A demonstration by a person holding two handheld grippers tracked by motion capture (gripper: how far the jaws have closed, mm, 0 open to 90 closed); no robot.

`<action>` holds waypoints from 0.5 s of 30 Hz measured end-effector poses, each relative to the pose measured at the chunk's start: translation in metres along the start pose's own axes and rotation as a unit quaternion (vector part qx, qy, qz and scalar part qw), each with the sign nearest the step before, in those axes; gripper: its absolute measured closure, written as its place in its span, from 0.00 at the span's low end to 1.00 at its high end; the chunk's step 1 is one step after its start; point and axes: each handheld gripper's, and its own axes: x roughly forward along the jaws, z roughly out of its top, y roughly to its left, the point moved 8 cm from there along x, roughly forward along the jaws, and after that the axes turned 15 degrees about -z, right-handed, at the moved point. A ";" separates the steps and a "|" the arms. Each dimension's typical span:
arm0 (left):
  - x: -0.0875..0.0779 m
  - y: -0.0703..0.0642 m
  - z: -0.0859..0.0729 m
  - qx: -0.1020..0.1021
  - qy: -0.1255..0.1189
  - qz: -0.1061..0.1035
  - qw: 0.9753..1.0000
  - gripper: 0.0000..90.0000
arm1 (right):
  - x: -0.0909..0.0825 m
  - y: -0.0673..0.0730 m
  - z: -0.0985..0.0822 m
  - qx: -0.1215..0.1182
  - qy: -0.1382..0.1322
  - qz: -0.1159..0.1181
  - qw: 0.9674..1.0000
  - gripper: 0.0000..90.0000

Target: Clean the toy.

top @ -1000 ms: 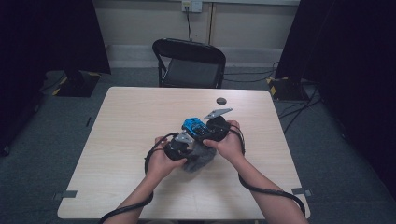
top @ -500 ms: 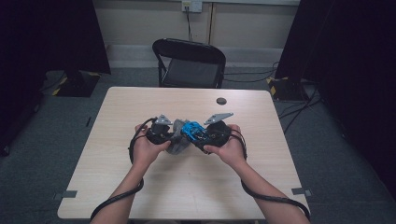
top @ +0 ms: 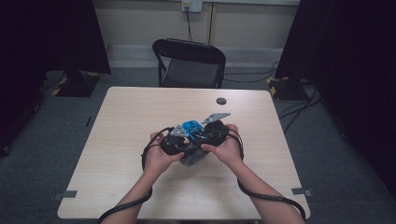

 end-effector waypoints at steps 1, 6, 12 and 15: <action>0.003 -0.003 -0.001 0.003 0.005 -0.006 1.000 0.80 | 0.002 0.000 0.000 0.004 0.000 0.003 1.000 0.32; 0.017 -0.021 -0.006 0.027 0.023 -0.031 0.999 0.80 | 0.011 -0.004 0.000 0.020 0.004 -0.001 1.000 0.32; -0.002 -0.005 -0.021 0.012 0.039 0.002 0.999 0.80 | 0.008 -0.024 -0.008 0.038 0.006 -0.012 0.999 0.32; -0.024 0.008 -0.031 0.000 0.034 0.023 0.999 0.80 | 0.005 -0.038 -0.019 0.042 0.014 -0.023 0.999 0.32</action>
